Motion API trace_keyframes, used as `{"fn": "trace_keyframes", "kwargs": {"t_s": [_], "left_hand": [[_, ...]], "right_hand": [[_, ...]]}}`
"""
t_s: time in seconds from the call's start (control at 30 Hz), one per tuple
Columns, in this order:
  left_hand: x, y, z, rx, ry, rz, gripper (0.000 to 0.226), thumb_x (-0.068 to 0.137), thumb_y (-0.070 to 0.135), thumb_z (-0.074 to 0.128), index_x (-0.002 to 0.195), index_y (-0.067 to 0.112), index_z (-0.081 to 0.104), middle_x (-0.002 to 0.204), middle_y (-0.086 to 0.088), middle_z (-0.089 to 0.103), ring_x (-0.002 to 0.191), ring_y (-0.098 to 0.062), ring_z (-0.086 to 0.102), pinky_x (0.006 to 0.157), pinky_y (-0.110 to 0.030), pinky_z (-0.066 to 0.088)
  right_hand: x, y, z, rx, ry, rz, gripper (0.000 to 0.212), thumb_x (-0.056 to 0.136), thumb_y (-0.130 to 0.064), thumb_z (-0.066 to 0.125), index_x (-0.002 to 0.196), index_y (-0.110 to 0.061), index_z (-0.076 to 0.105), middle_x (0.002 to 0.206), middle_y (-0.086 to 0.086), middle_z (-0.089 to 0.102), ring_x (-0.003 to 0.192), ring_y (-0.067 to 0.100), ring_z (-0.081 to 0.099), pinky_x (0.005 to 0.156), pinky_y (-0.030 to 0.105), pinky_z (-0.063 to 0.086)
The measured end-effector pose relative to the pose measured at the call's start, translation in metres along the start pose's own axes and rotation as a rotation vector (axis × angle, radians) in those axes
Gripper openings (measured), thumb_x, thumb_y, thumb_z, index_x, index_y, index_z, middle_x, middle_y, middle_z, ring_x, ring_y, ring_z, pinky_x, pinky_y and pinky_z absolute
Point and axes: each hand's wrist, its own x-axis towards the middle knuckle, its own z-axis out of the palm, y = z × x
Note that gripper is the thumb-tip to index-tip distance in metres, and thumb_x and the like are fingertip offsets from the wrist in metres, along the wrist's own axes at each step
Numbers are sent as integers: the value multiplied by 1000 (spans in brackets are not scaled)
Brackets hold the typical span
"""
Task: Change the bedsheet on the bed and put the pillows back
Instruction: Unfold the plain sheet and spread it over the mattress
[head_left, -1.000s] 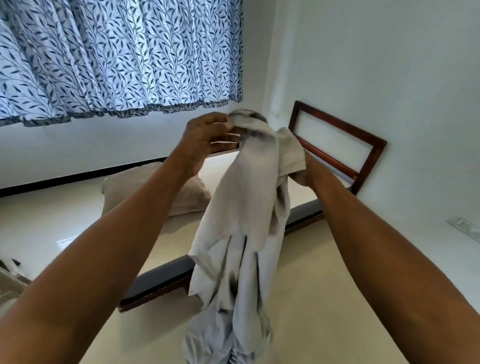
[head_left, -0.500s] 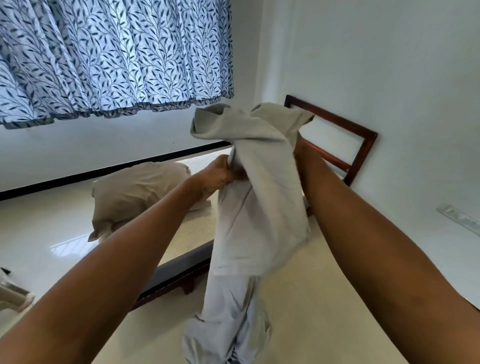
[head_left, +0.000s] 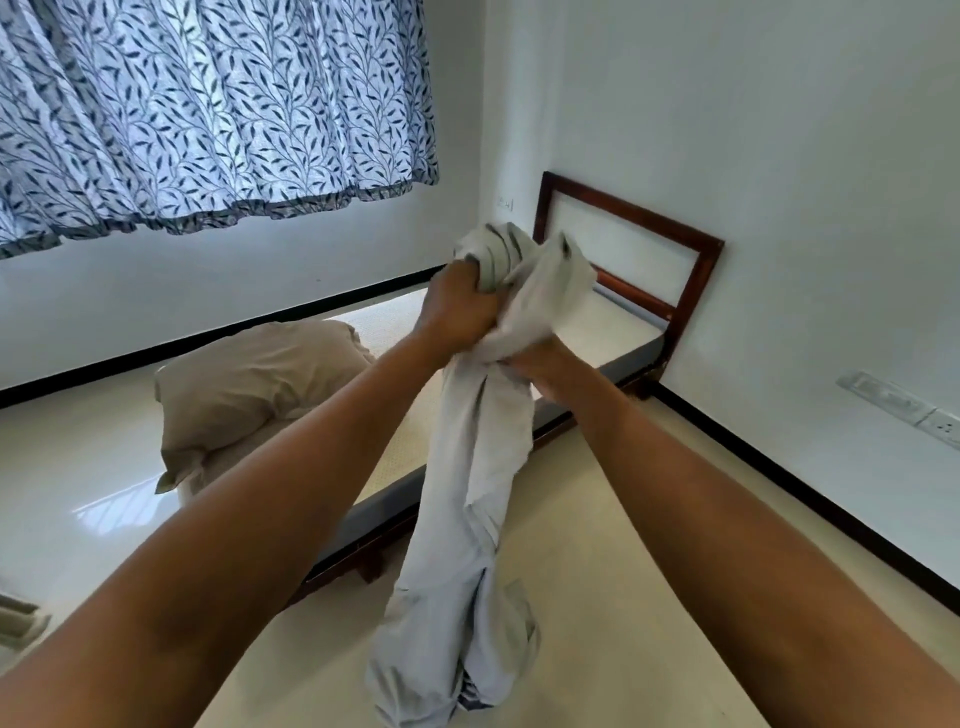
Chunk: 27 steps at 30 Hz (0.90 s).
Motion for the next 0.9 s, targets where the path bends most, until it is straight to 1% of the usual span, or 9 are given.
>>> {"fn": "trace_keyframes", "kwargs": {"t_s": [0.1,0.17,0.2,0.27,0.37,0.47,0.57,0.77,0.9], "left_hand": [[-1,-14,-21,-20,-40,75,51,78,48,81,119,19,70,118,-1,71,112,-16,66,97,-39,55],[-7,-48,-36,-110,-206,40,76,70,53,84,136,25,58,132,-1,64,123,-17,61,102,-37,52],[-14,-66,-41,-135,-305,-41,91,65,52,88,143,27,49,136,-1,62,125,-16,59,103,-35,51],[-30,-95,-33,-127,-436,-198,108,53,46,96,145,27,43,137,1,60,126,-16,58,106,-37,49],[-46,-114,4,-88,-497,-267,82,54,28,97,126,23,58,121,1,68,114,-17,65,95,-31,55],[-41,-116,47,-27,-572,-346,61,64,12,95,111,28,59,111,8,67,105,-12,65,86,-25,54],[-15,-142,89,186,-626,-382,64,62,26,97,115,26,61,110,10,68,106,-13,63,97,-34,51],[77,-152,142,228,110,-324,22,75,26,67,69,6,58,69,-4,54,81,-17,53,66,-37,42],[161,-101,165,339,215,-238,18,77,14,58,72,-2,65,70,-10,57,68,-15,49,63,-37,41]], "right_hand": [[14,-9,-5,343,450,-147,32,109,-12,44,133,3,59,134,22,62,91,20,68,93,31,55],[29,-17,-3,134,1121,-612,27,102,-16,52,110,-1,73,106,19,75,86,29,73,90,38,59],[25,-22,2,159,1156,-646,24,100,-13,54,110,1,71,95,16,76,86,29,72,92,42,58],[6,-41,0,378,803,-322,25,106,-1,42,118,-2,64,75,3,73,76,16,67,102,44,50],[18,-55,-31,604,414,15,20,109,-11,44,128,-7,50,95,7,64,86,17,60,98,39,50],[36,-72,-74,678,424,14,40,101,-23,63,133,0,55,100,14,67,92,25,64,82,38,58],[44,-67,-142,776,490,-34,34,101,-25,63,124,-1,63,94,14,70,91,27,65,95,42,55],[63,51,-279,468,487,300,53,92,-45,70,132,-11,61,107,4,68,92,21,63,78,35,52],[87,111,-331,487,477,413,40,107,-32,50,138,-7,58,126,2,62,107,23,62,91,35,52]]}}
